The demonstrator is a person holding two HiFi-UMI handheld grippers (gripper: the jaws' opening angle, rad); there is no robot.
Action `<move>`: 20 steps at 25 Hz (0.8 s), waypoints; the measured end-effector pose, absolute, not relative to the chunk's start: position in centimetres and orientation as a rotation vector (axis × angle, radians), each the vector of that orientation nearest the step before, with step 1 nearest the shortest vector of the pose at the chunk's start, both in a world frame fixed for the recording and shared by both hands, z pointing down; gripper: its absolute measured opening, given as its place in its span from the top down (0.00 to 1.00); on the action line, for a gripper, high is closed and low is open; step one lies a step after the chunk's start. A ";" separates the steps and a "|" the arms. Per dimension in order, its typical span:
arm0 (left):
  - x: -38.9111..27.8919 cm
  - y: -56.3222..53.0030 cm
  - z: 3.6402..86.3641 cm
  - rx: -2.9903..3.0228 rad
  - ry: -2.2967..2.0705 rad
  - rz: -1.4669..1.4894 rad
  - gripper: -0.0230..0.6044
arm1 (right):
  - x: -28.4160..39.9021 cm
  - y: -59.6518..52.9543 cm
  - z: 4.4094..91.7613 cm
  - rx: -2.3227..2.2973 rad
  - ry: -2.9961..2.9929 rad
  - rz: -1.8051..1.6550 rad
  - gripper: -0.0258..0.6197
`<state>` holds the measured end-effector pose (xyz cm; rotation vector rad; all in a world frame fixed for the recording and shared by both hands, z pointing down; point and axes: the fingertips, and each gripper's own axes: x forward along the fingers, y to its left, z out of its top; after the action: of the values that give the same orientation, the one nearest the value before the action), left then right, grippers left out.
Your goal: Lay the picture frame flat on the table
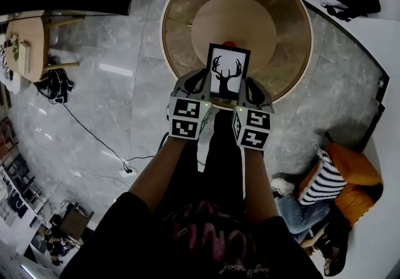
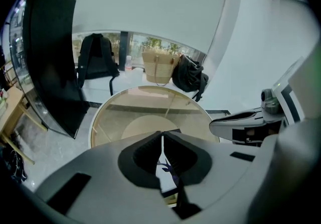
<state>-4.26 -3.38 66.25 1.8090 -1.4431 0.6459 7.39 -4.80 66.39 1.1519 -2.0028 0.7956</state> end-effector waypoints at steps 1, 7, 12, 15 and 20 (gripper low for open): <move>-4.2 -3.4 65.6 1.817 -1.447 0.640 0.93 | 7.5 -4.9 65.7 1.162 -2.011 0.792 0.90; -3.9 -3.4 62.3 1.845 -1.467 0.607 0.95 | 7.4 -5.1 62.4 1.178 -2.060 0.758 0.92; -3.6 -3.0 59.2 1.892 -1.496 0.587 0.95 | 7.3 -4.7 59.4 1.187 -2.112 0.718 0.93; -4.1 -3.0 57.0 1.914 -1.522 0.560 0.95 | 6.4 -4.8 57.0 1.190 -2.159 0.685 0.93; -4.4 -3.6 53.4 1.968 -1.577 0.530 0.95 | 5.3 -5.1 53.8 1.188 -2.225 0.637 0.93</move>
<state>-4.44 -3.60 53.35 1.9684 -1.5770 0.5304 5.34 -5.09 53.82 1.1882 -2.2247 0.6369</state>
